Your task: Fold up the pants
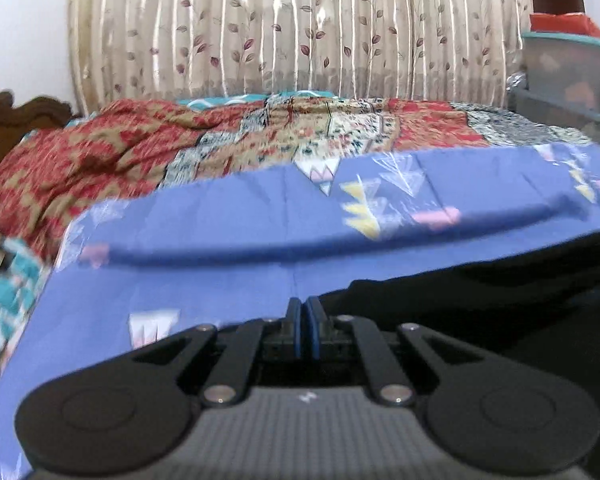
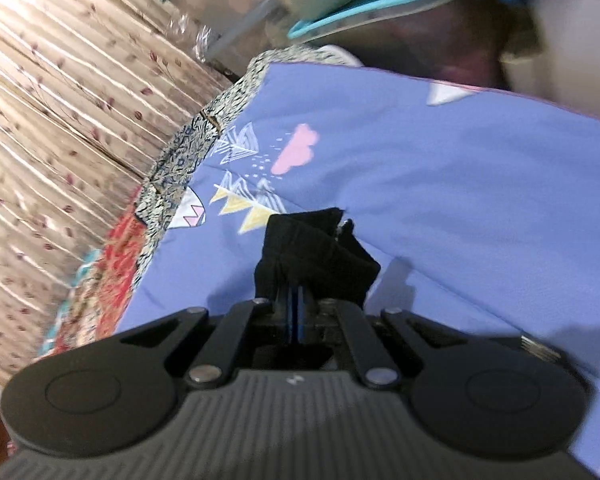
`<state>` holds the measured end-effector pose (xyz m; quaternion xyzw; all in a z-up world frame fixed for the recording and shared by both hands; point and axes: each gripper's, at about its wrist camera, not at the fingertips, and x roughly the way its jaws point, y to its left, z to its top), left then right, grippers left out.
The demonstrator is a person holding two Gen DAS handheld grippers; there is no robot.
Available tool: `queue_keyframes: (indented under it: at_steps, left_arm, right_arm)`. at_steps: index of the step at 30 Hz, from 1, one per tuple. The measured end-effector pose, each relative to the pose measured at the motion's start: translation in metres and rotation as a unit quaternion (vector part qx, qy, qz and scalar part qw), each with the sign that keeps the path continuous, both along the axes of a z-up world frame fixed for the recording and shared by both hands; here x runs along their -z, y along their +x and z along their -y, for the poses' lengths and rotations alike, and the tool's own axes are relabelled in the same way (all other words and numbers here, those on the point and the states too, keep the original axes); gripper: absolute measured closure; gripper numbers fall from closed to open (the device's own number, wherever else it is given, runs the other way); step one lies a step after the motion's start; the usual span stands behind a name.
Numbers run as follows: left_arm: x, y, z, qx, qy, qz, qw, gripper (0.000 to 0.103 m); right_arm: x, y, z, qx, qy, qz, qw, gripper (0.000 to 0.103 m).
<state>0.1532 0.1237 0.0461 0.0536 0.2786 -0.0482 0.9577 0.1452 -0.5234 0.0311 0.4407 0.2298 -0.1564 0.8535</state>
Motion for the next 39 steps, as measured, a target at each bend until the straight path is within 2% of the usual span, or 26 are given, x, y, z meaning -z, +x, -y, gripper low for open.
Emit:
queue_keyframes:
  at_steps: [2, 4, 6, 7, 8, 9, 10, 11, 12, 14, 15, 18, 19, 20, 21, 22, 24, 26, 28, 29, 30, 33, 34, 37, 38, 39]
  left_arm:
    - [0.012, -0.039, -0.001, 0.0, -0.004, -0.01, 0.9999, 0.098]
    - [0.036, -0.072, 0.001, 0.001, -0.003, -0.047, 0.9989, 0.098]
    - [0.065, -0.093, 0.005, 0.005, 0.007, -0.102, 0.9947, 0.096]
    - [0.075, -0.104, 0.008, 0.004, 0.015, -0.119, 0.9928, 0.095]
    - [0.083, -0.114, 0.008, 0.002, 0.02, -0.133, 0.991, 0.094]
    - [0.086, -0.124, 0.006, -0.003, 0.015, -0.14, 0.99, 0.091]
    - [0.084, -0.133, -0.001, -0.01, -0.004, -0.141, 0.99, 0.089]
    - [0.078, -0.141, -0.009, -0.019, -0.027, -0.134, 0.9904, 0.081]
    - [0.069, -0.147, -0.022, -0.037, -0.058, -0.121, 0.9903, 0.068]
    - [0.053, -0.152, -0.044, -0.068, -0.106, -0.097, 0.9873, 0.048]
    - [0.045, -0.149, -0.056, -0.083, -0.129, -0.086, 0.9845, 0.044]
    - [0.03, -0.128, -0.087, -0.123, -0.203, -0.078, 0.9683, 0.037]
    - [0.028, -0.117, -0.097, -0.136, -0.234, -0.081, 0.9592, 0.034]
    - [0.029, -0.107, -0.105, -0.143, -0.261, -0.084, 0.9508, 0.024]
    - [0.032, -0.094, -0.113, -0.149, -0.29, -0.09, 0.9411, 0.022]
    - [0.036, -0.082, -0.117, -0.157, -0.304, -0.098, 0.9344, 0.022]
    - [0.047, -0.058, -0.121, -0.166, -0.319, -0.114, 0.9261, 0.022]
    - [0.059, -0.038, -0.119, -0.171, -0.324, -0.129, 0.9214, 0.025]
    - [0.073, -0.021, -0.111, -0.183, -0.31, -0.162, 0.9187, 0.074]
    - [0.078, -0.019, -0.104, -0.176, -0.31, -0.185, 0.9159, 0.095]
    - [0.077, -0.02, -0.1, -0.172, -0.311, -0.19, 0.915, 0.095]
    - [0.045, -0.048, -0.093, -0.14, -0.277, -0.159, 0.937, 0.095]
    - [0.036, -0.061, -0.097, -0.136, -0.278, -0.157, 0.9379, 0.095]
    - [0.04, -0.085, -0.118, -0.154, -0.276, -0.176, 0.9324, 0.095]
    - [0.049, -0.086, -0.123, -0.162, -0.271, -0.189, 0.9299, 0.09]
    - [0.063, -0.084, -0.129, -0.175, -0.266, -0.209, 0.9245, 0.077]
  right_arm:
    - [0.014, -0.046, 0.005, 0.003, 0.011, -0.004, 1.0, 0.098]
    - [0.038, -0.084, 0.008, 0.006, 0.019, -0.019, 1.0, 0.097]
    - [0.074, -0.115, 0.011, 0.023, 0.039, -0.076, 0.996, 0.089]
    - [0.092, -0.131, 0.014, 0.052, 0.053, -0.116, 0.991, 0.087]
    - [0.104, -0.144, 0.017, 0.073, 0.067, -0.135, 0.986, 0.089]
    - [0.112, -0.161, 0.018, 0.082, 0.089, -0.11, 0.987, 0.088]
    - [0.113, -0.173, 0.017, 0.085, 0.103, -0.087, 0.987, 0.085]
    - [0.108, -0.182, 0.013, 0.088, 0.097, -0.084, 0.988, 0.074]
    - [0.102, -0.185, 0.008, 0.087, 0.079, -0.083, 0.99, 0.061]
    - [0.084, -0.188, -0.008, 0.077, 0.031, -0.075, 0.994, 0.056]
    - [0.074, -0.186, -0.018, 0.063, 0.013, -0.068, 0.996, 0.056]
    - [0.058, -0.175, -0.049, 0.017, -0.013, -0.043, 0.999, 0.056]
    - [0.055, -0.169, -0.062, -0.002, -0.02, -0.041, 0.999, 0.056]
    - [0.053, -0.165, -0.074, -0.022, -0.027, -0.041, 0.999, 0.055]
    - [0.053, -0.158, -0.091, -0.043, -0.034, -0.043, 0.998, 0.055]
    - [0.054, -0.153, -0.106, -0.062, -0.037, -0.046, 0.996, 0.055]
    - [0.059, -0.139, -0.137, -0.107, -0.043, -0.052, 0.992, 0.055]
    - [0.064, -0.127, -0.162, -0.146, -0.056, -0.061, 0.986, 0.055]
    - [0.068, -0.11, -0.185, -0.176, -0.07, -0.075, 0.979, 0.055]
    - [0.07, -0.106, -0.192, -0.185, -0.071, -0.081, 0.977, 0.055]
    - [0.072, -0.098, -0.199, -0.194, -0.067, -0.087, 0.975, 0.055]
    - [0.065, -0.074, -0.212, -0.216, -0.071, -0.083, 0.97, 0.055]
    - [0.062, -0.069, -0.216, -0.222, -0.084, -0.08, 0.968, 0.055]
    - [0.056, -0.065, -0.221, -0.237, -0.115, -0.074, 0.962, 0.055]
    - [0.059, -0.068, -0.224, -0.24, -0.119, -0.071, 0.961, 0.055]
    - [0.061, -0.063, -0.227, -0.243, -0.122, -0.07, 0.96, 0.055]
